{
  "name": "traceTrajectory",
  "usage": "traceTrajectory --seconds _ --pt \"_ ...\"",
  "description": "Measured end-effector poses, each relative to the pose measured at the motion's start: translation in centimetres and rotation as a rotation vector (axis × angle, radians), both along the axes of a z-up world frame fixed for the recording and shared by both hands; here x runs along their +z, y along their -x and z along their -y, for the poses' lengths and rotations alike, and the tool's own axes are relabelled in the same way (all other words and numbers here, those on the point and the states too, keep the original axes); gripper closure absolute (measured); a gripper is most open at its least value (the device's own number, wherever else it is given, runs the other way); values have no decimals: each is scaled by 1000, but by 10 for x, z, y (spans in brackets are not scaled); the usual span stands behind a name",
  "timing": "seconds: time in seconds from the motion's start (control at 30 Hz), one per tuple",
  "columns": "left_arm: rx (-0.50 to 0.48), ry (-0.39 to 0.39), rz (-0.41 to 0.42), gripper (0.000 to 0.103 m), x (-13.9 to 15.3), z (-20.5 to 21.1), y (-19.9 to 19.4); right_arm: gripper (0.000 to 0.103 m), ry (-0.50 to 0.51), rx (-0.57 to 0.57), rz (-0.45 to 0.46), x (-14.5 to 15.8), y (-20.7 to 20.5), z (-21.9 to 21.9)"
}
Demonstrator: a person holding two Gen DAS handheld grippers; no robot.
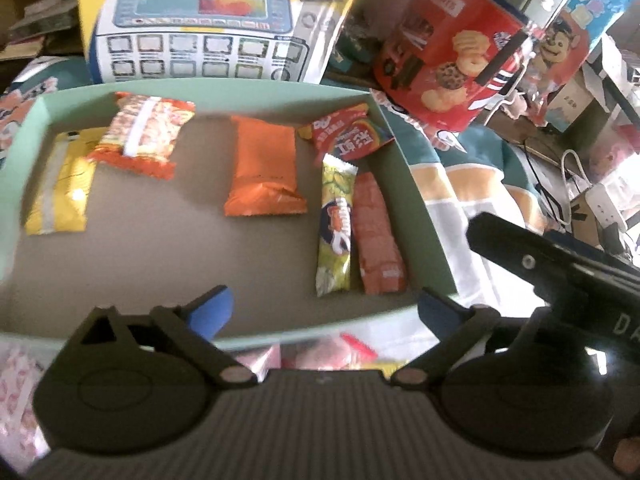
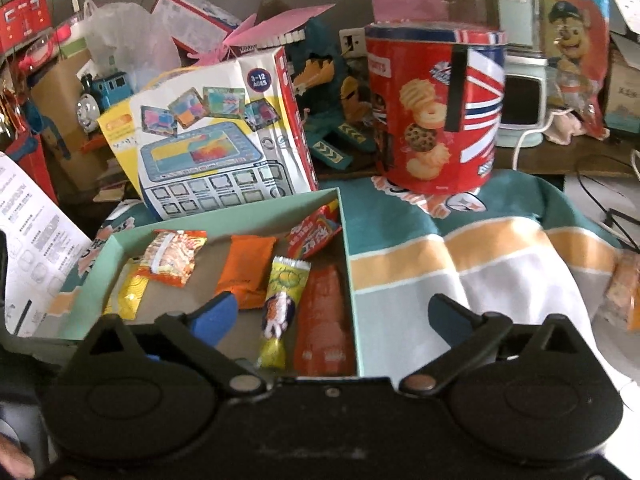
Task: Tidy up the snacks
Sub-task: 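Withdraw both grippers from the box back over the snack pile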
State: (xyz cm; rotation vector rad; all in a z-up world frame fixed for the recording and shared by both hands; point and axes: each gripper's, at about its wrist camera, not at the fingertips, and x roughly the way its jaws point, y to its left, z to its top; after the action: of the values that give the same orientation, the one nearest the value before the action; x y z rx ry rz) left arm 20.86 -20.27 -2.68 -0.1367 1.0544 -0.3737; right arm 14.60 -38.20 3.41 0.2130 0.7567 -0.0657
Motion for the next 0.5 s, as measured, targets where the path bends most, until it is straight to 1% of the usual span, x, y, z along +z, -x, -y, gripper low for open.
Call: traceTrajectory --seconds 0.17,0.27,0.5 --pt "-4 -25 32 0 8 -22 37 0 -9 -27 -4 8 46 -8" --pt "3 -41 24 0 5 -37 58 0 -17 -37 -16 8 74 -14" --pt "31 -51 5 0 -4 -79 103 0 -85 -88 -54 -3 141 -24"
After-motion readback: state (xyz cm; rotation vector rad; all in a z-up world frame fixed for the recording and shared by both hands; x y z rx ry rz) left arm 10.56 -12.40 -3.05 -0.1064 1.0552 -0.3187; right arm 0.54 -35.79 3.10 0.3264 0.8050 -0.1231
